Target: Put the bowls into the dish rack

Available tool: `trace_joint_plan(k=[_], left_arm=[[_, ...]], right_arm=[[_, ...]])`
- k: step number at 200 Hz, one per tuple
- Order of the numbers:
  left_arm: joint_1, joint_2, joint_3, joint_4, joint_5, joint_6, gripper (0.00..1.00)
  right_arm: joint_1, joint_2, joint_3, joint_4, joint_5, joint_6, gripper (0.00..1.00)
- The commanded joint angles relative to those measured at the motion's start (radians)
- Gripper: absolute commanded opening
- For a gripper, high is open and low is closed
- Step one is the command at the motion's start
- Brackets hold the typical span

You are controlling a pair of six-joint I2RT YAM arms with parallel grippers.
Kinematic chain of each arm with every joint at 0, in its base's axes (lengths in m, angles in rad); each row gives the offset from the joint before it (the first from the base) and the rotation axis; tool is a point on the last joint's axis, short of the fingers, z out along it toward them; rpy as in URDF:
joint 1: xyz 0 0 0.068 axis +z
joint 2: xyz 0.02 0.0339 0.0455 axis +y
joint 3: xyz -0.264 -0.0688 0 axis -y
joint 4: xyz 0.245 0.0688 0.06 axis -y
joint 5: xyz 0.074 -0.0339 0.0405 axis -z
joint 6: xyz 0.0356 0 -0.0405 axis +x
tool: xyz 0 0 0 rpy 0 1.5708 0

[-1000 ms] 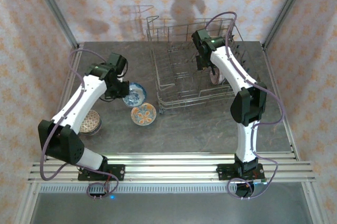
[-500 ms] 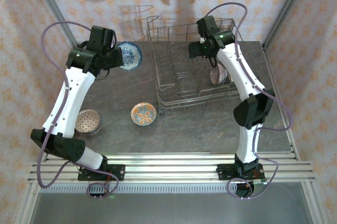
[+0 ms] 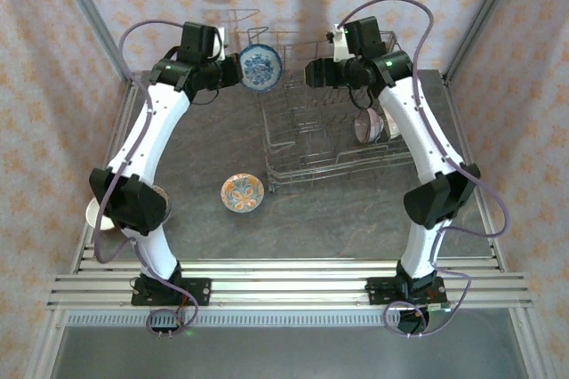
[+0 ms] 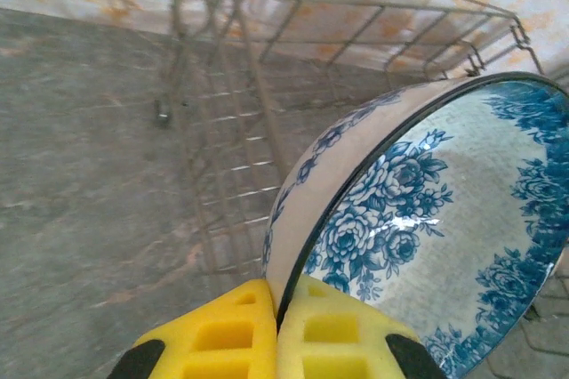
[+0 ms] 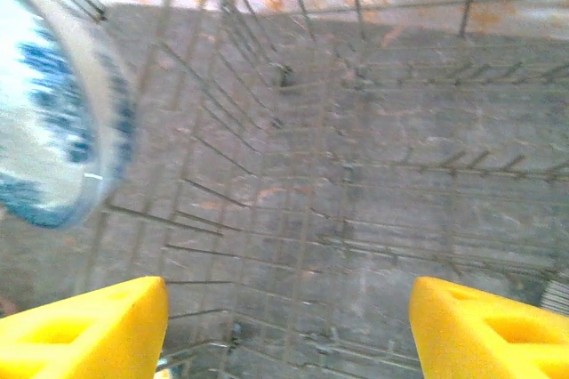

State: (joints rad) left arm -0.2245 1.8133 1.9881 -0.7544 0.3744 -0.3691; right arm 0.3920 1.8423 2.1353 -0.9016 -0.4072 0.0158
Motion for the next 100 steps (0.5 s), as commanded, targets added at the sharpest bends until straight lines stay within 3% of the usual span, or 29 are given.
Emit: trace_joint_plan(k=[1,100], left_arm=[[-0.026,0.009,0.084,0.105,0.120,-0.014,0.00],[-0.091,0.065,0.055,0.210,0.212,-0.078,0.00]], right_arm=[[0.008,-0.048,-0.024,0.102,-0.059,0.046,0.69],[0.020,-0.017,-0.051,0.125,-0.015,0.151,0.53]])
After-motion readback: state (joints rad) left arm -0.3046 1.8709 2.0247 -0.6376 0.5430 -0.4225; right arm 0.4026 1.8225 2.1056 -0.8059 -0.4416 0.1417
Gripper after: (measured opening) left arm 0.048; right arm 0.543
